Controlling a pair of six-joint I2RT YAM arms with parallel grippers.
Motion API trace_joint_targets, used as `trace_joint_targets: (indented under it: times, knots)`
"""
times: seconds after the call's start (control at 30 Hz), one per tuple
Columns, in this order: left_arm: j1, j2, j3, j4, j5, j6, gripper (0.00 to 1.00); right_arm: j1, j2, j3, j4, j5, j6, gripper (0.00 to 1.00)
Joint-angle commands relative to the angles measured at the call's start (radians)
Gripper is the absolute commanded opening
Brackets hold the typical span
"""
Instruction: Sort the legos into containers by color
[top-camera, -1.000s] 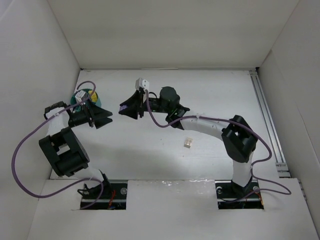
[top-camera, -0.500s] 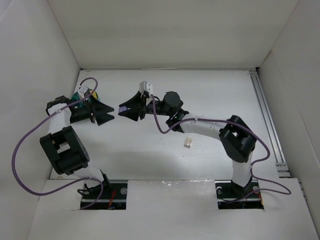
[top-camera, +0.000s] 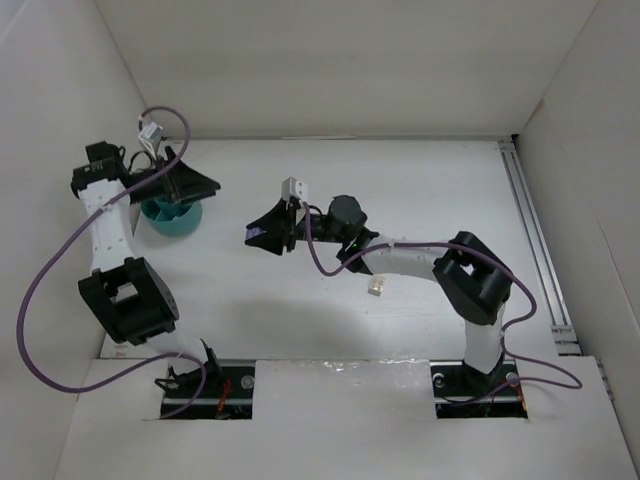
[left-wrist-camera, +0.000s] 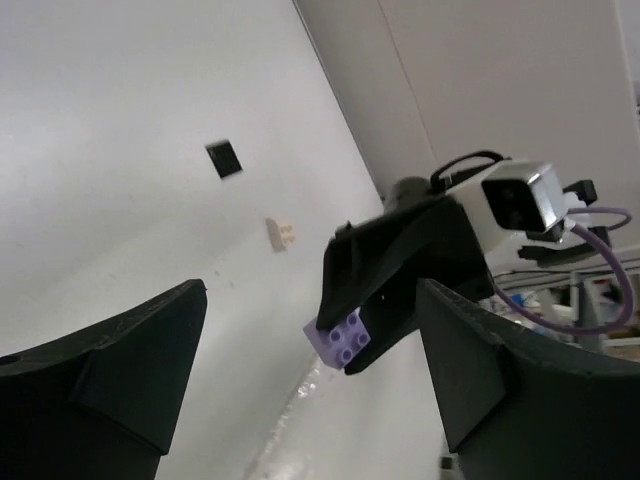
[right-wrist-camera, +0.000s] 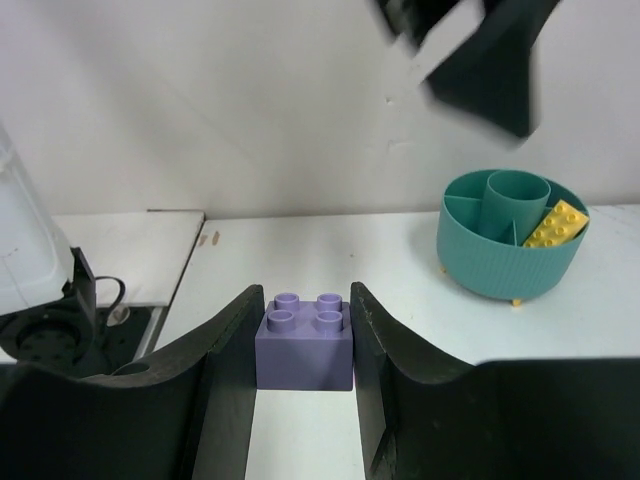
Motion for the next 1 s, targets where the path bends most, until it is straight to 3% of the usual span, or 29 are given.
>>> trace_joint_targets:
  times: [0.0,0.07,0.13,0.2,0.23,0.3,0.33,0.43,0.47,0.5,0.57,0.77,0.97]
  knots:
    - [0.000,0.014,0.225,0.184,0.029,-0.138,0.84,-0.003,-0.097,-0.026,0.026,0.001,-0.003,0.04]
    - [-0.011,0.016,0.293,0.316,-0.034,-0.342,0.86,-0.003,-0.115,-0.038,0.012,0.010,-0.013,0.04]
    - [-0.038,-0.011,0.322,0.552,-0.127,-0.466,0.89,-0.003,-0.130,-0.052,0.001,0.020,-0.014,0.04]
    - [-0.101,-0.048,0.362,0.605,-0.227,-0.480,0.98,-0.013,-0.161,-0.076,-0.008,0.020,-0.024,0.04]
    - [-0.127,-0.058,0.397,0.625,-0.317,-0.456,1.00,-0.013,-0.161,-0.076,-0.017,0.030,-0.024,0.04]
    - [-0.199,-0.096,0.376,0.709,-0.368,-0.500,1.00,-0.023,-0.198,-0.099,-0.017,0.040,-0.033,0.04]
    - [-0.218,-0.113,0.340,0.885,-0.358,-0.564,1.00,-0.023,-0.207,-0.099,-0.017,0.040,-0.033,0.04]
    - [-0.279,-0.134,0.127,1.266,-0.289,-1.025,1.00,-0.049,-0.253,-0.135,-0.017,0.063,-0.033,0.04]
    - [-0.291,-0.134,0.009,1.558,-0.277,-1.175,1.00,-0.065,-0.265,-0.135,-0.026,0.076,-0.033,0.04]
    - [-0.305,-0.124,-0.045,1.693,-0.277,-1.447,1.00,-0.075,-0.279,-0.147,-0.027,0.076,-0.033,0.04]
    - [-0.319,-0.114,-0.139,1.978,-0.277,-1.609,1.00,-0.097,-0.316,-0.159,-0.027,0.092,-0.043,0.04]
    - [-0.369,-0.079,-0.164,1.959,-0.234,-1.611,0.91,-0.209,-0.376,-0.205,-0.050,0.093,-0.072,0.04]
    - [-0.412,-0.097,-0.218,1.860,-0.223,-1.602,0.51,-0.270,-0.405,-0.205,-0.086,0.057,-0.104,0.04]
